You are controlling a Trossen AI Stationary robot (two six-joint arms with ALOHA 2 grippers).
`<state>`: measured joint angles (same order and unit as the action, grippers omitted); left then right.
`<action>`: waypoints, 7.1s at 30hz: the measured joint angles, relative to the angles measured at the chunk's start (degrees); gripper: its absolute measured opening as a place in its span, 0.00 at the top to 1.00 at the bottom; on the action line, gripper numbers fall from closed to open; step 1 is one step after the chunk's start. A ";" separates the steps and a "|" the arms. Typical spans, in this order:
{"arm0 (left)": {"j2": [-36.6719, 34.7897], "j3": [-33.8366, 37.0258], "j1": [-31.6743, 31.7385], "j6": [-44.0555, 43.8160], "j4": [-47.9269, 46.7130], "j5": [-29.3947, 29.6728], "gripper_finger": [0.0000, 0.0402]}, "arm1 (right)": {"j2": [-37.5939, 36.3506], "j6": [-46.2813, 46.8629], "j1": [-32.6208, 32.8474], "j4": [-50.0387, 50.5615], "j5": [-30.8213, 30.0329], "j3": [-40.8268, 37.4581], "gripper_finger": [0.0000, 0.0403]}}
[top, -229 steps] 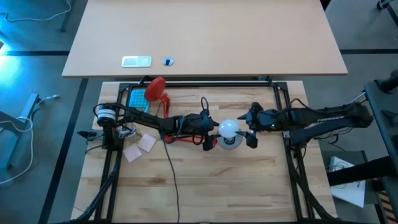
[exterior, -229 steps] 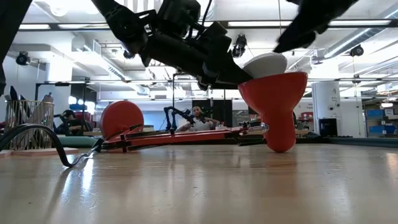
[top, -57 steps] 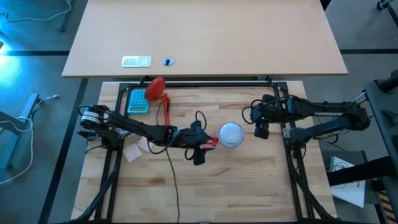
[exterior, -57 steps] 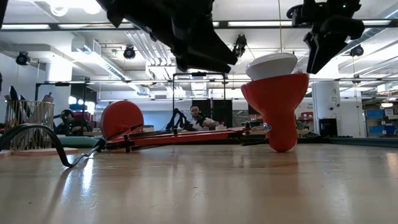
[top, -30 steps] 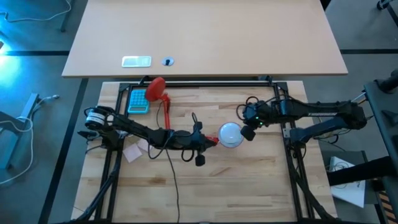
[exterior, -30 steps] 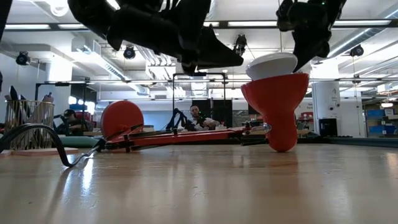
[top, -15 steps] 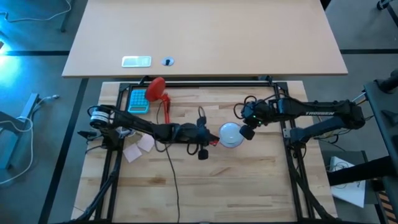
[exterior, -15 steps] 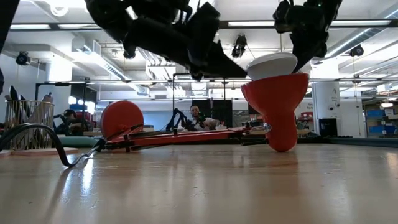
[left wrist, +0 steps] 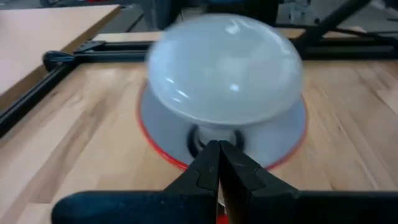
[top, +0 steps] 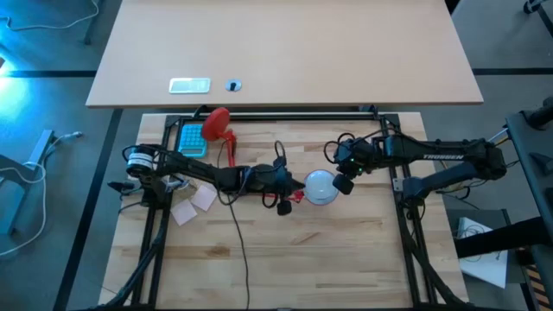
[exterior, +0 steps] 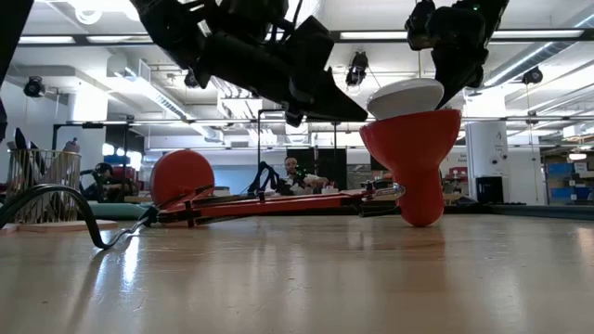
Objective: Screw lightbulb
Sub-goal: Insert the light bulb into the lamp
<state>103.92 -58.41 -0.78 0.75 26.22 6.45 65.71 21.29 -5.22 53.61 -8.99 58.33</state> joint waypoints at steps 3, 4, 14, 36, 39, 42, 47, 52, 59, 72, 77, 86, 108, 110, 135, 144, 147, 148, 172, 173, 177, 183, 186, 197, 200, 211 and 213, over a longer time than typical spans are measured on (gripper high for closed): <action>-0.04 -0.07 0.79 -0.02 0.36 -1.01 1.00 | 0.02 0.03 0.66 -0.31 0.11 0.00 1.00; 0.04 -0.07 0.99 -0.02 0.21 -1.02 1.00 | 0.02 0.03 0.86 -0.38 0.21 0.00 1.00; -0.02 -0.17 0.27 -1.12 -3.03 -0.79 1.00 | 0.02 1.12 1.98 0.03 2.05 0.00 1.00; -0.29 -3.72 0.99 0.47 -6.25 1.37 1.00 | 1.46 4.39 5.87 -0.25 5.20 0.15 1.00; -1.82 -3.72 0.99 1.11 -11.59 5.33 1.00 | 1.46 4.62 5.80 0.28 4.92 0.15 1.00; -3.98 -3.72 0.49 -0.51 -15.54 6.71 1.00 | 1.09 4.53 5.61 0.47 3.83 0.15 1.00; -4.63 -3.72 -2.31 -3.06 -15.32 5.81 1.00 | 1.19 4.38 5.26 -0.57 1.11 0.15 1.00; -2.43 -3.72 -4.86 -6.04 -13.39 4.87 1.00 | 1.62 4.36 5.32 -1.22 1.09 0.13 1.00; 2.27 -3.82 -6.03 -9.46 -4.46 4.87 1.00 | 1.57 4.56 5.32 -1.51 1.33 0.13 1.00; 1.92 -3.82 -3.39 -11.52 -3.32 6.60 1.00 | 1.57 5.95 5.48 -1.11 4.56 0.11 1.00; 1.70 -3.82 -1.96 -11.82 -3.56 6.70 1.00 | 1.57 7.65 5.74 0.86 5.50 0.11 1.00; -0.77 -3.82 -1.96 -10.93 -11.09 6.65 1.00 | 0.97 6.58 6.66 3.45 7.04 0.61 1.00; -1.84 -2.64 -4.85 -5.63 -7.17 5.62 1.00 | -2.85 0.66 11.97 4.61 -2.85 -1.75 1.00; -1.84 -2.64 -4.85 -5.74 -7.14 4.91 1.00 | -3.50 0.57 11.87 4.45 -4.13 -1.75 1.00; -1.97 -1.77 -4.37 0.19 -10.18 4.58 1.00 | -3.69 0.82 12.60 3.97 -4.36 -1.77 1.00; -3.65 -1.77 -4.15 0.78 -13.73 0.13 1.00 | -3.72 -0.76 12.60 3.99 -4.05 -1.77 1.00; -3.45 -1.77 -3.81 0.41 -13.95 -1.21 1.00 | -3.72 -0.87 12.60 3.99 -4.05 -1.77 1.00; -3.44 -1.77 -3.71 0.29 -14.39 -1.23 1.00 | -3.72 -0.89 12.60 3.99 -4.05 -1.77 1.00; -1.20 -1.77 -3.51 -8.62 -12.28 -2.34 1.00 | -3.33 2.02 10.94 2.90 -4.27 -1.77 1.00; -1.20 -1.77 -3.65 -8.80 -11.55 -2.81 1.00 | -3.27 2.47 10.26 2.88 -4.27 -1.77 1.00; -0.61 -1.77 -3.95 -8.83 -8.55 -3.00 1.00 | -3.28 1.92 6.77 0.52 -4.49 -1.79 1.00; 1.77 -3.55 -3.84 -9.02 -7.28 -2.89 1.00 | -2.92 -0.82 2.48 -6.33 0.16 -1.62 1.00; 1.78 -4.71 -3.85 -9.02 -6.83 -2.76 1.00 | -2.27 -0.89 2.04 -5.33 0.33 -1.69 1.00; 1.07 -6.51 -2.34 -7.93 -8.75 -2.48 1.00 | 0.11 -1.72 2.04 -5.65 0.52 -1.73 1.00; 1.07 -6.51 -1.37 -7.85 -9.19 -2.49 1.00 | 0.11 -1.74 2.08 -5.65 1.87 -1.73 1.00; -0.41 -6.43 1.15 -6.46 -13.83 -2.48 1.00 | -0.15 -0.50 4.76 -1.98 6.96 -1.75 1.00; -0.98 -6.43 1.55 -6.12 -16.87 -2.41 1.00 | -0.48 -0.22 5.35 -0.74 8.90 -1.75 1.00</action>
<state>102.94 -64.84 0.77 -5.37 9.35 4.03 65.23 21.08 0.13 52.87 -0.08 56.58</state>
